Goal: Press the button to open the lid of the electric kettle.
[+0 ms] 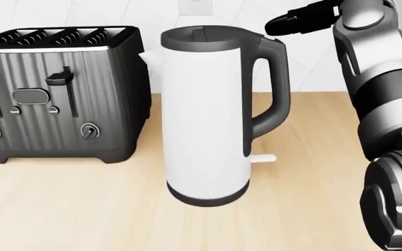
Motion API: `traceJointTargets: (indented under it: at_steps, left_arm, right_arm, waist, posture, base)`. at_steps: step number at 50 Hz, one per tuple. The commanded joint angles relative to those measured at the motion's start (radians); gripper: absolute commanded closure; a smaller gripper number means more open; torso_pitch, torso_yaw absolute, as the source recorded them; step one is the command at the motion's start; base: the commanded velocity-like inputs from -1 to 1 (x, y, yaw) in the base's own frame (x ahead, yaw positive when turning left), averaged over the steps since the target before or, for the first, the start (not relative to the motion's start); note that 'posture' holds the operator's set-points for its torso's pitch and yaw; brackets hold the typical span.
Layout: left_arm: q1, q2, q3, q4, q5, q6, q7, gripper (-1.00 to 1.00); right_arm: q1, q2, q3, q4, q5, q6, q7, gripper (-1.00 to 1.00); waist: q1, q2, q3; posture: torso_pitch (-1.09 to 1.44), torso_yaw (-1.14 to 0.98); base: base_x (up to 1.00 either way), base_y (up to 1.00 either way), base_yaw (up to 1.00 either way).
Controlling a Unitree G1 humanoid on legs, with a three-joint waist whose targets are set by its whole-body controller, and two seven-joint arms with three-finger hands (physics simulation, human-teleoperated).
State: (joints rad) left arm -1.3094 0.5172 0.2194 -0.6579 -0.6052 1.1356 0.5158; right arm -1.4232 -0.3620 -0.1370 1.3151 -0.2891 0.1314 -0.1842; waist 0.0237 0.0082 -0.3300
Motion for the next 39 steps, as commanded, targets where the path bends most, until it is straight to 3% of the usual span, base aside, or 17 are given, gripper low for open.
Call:
traceJointTargets:
  at_steps: [1, 39]
  left_arm:
    - [-0.021, 0.005, 0.004, 0.014, 0.009, -0.013, -0.001, -1.00]
    - [-0.020, -0.001, 0.005, 0.005, 0.014, -0.005, -0.006, -1.00]
  right_arm:
    - [-0.041, -0.009, 0.000, -0.038, -0.003, -0.026, -0.006, -1.00]
    - [-0.032, -0.029, -0.005, -0.038, -0.009, -0.018, -0.013, -1.00]
  waist:
    - [0.000, -0.002, -0.005]
    - [0.000, -0.004, -0.005]
  posture:
    - [-0.57, 0.00]
    - [-0.57, 0.00]
  base:
    - [0.00, 0.00, 0.00]
    - [0.00, 0.00, 0.00]
